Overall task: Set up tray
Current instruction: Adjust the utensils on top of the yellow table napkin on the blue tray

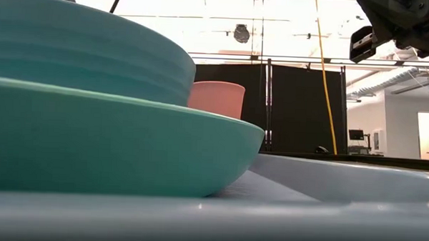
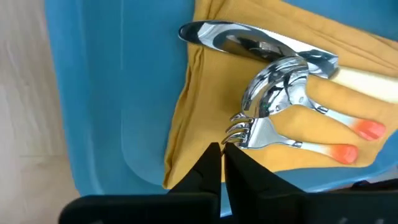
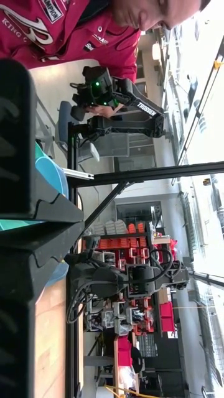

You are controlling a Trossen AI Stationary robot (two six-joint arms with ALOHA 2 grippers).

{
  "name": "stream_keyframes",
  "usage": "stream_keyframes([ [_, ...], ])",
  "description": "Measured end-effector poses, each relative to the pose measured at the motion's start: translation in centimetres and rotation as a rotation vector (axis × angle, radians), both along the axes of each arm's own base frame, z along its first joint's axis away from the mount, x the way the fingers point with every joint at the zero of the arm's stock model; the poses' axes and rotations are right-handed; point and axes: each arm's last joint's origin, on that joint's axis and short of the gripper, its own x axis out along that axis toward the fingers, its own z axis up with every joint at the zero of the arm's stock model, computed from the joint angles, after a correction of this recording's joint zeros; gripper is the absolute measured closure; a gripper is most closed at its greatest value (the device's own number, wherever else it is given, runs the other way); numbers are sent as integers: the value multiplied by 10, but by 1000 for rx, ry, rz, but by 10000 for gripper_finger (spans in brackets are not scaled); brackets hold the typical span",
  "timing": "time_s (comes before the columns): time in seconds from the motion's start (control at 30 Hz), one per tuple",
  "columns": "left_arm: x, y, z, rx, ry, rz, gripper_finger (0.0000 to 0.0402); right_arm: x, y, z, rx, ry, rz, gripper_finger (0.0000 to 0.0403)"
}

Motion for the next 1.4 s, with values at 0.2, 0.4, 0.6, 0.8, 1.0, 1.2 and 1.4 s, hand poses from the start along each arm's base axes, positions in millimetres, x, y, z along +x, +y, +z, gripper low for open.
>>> stream_keyframes([
  [0.2,-2,0,0,12,47,54,394,0,0,0,0,0,0,403],
  [0.4,-6,0,1,27,111,93,386,0,0,0,0,0,0,403],
  [0.6,-7,0,1,26,131,110,396,0,0,0,0,0,0,403],
  [0.8,-9,1,1,44,158,125,381,0,0,0,0,0,0,403],
  [1.0,-11,0,2,41,192,150,383,0,0,0,0,0,0,403],
  [1.2,-11,-2,2,33,182,133,348,0,0,0,0,0,0,403],
  [1.4,-11,-3,2,29,188,138,301,0,0,0,0,1,0,403],
])
